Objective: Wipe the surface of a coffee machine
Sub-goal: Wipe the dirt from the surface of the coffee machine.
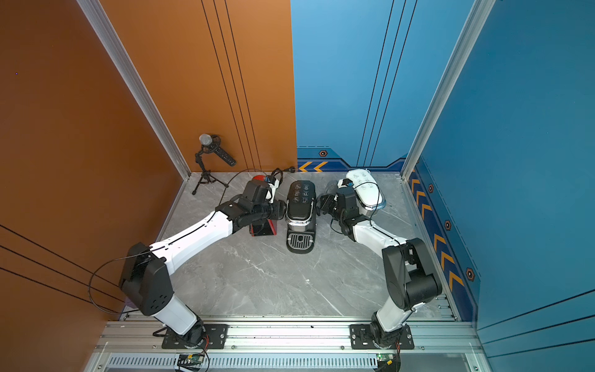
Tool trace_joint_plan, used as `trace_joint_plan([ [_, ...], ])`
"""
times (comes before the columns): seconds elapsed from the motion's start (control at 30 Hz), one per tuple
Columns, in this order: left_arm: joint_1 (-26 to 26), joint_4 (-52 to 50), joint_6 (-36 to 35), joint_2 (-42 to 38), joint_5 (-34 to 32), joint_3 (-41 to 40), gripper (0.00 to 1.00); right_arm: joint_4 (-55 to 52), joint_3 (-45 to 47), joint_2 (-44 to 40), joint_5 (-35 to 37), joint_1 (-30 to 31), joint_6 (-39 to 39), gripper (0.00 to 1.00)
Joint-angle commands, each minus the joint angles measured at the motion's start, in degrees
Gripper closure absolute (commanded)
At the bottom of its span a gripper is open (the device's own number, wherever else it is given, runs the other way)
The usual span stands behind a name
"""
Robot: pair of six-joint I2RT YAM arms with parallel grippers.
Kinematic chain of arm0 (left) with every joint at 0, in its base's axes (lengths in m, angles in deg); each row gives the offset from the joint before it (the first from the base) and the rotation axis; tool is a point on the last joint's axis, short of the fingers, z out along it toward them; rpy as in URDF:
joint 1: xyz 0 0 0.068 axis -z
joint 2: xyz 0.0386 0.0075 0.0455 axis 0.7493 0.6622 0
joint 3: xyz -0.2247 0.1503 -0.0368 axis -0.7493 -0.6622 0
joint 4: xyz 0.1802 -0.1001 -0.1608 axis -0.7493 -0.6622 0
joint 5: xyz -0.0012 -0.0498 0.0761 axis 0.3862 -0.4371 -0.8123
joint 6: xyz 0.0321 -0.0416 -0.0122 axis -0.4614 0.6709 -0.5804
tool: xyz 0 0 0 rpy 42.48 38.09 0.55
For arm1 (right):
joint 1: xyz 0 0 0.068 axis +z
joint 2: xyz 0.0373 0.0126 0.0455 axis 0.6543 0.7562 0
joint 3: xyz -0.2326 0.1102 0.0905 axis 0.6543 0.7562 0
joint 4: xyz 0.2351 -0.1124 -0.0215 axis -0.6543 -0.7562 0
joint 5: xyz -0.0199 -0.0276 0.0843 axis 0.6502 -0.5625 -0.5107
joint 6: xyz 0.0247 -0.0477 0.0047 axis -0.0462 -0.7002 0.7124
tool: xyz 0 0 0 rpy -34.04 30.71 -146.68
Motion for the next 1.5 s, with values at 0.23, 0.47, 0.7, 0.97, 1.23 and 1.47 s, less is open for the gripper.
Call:
trace_joint_plan([
  [0.23, 0.8, 2.3, -0.9, -1.1, 1.0, 0.2, 0.45, 0.4, -5.1, 8.5, 0.9, 1.7, 0.4, 0.73],
  [0.47, 0.8, 2.3, -0.8, -0.8, 1.3, 0.7, 0.45, 0.1, -5.6, 4.2, -0.3, 1.4, 0.8, 0.72],
  [0.7, 0.9, 2.3, -0.8, -0.5, 1.5, 0.9, 0.46, 1.8, -5.9, -2.0, -4.5, -0.8, 3.7, 0.72],
  [0.97, 1.0, 2.3, -0.8, -0.5, 1.4, 0.9, 0.45, 3.3, -3.9, -6.4, -8.3, -3.6, 5.5, 0.71],
  [1.23, 1.7, 2.3, -0.7, 0.7, 1.9, 1.9, 0.46, 5.7, -6.0, 1.3, -12.4, -3.4, 7.0, 0.71],
  [1.47, 1.9, 2.2, -0.7, 0.6, 1.7, 1.7, 0.45, -1.5, -20.8, 11.0, -18.3, -3.8, 3.4, 0.71],
])
